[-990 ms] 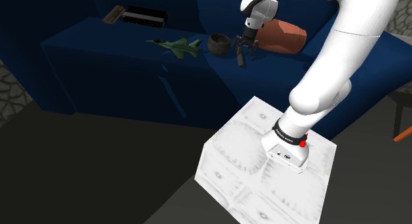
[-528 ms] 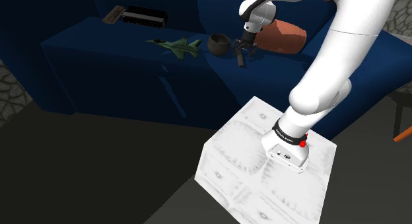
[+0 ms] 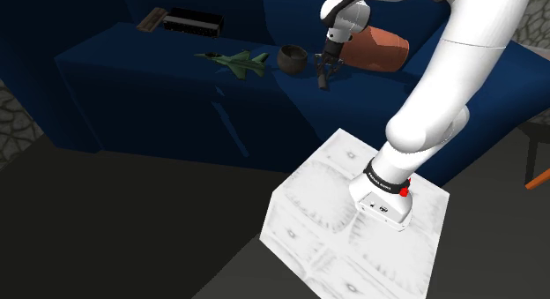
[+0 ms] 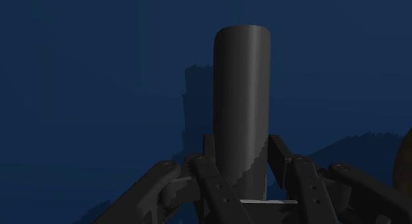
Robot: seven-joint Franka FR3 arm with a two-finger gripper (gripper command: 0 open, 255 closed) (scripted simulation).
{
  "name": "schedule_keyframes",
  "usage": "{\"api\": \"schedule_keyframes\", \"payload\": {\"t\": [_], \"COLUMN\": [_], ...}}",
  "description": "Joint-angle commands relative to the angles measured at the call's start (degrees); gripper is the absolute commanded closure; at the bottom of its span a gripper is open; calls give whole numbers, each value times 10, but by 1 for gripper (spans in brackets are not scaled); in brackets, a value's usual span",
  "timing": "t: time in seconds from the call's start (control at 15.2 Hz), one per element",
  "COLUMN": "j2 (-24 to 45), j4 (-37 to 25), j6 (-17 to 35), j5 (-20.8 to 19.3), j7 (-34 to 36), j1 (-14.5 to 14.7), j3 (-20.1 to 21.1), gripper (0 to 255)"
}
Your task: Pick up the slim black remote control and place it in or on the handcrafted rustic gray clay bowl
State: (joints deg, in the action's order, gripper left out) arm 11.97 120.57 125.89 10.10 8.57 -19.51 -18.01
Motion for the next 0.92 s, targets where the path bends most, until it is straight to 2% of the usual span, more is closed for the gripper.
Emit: {"api": "schedule_keyframes", "payload": {"t": [0.0, 0.26, 0.86], "j2": [3, 5, -35], "j4": [2, 2, -22], "j6": [1, 2, -59], "j5": [2, 3, -18], "j7": [0, -2, 16], "j1": [2, 2, 5], "j3": [3, 3, -2], "gripper": [255, 255, 255]}}
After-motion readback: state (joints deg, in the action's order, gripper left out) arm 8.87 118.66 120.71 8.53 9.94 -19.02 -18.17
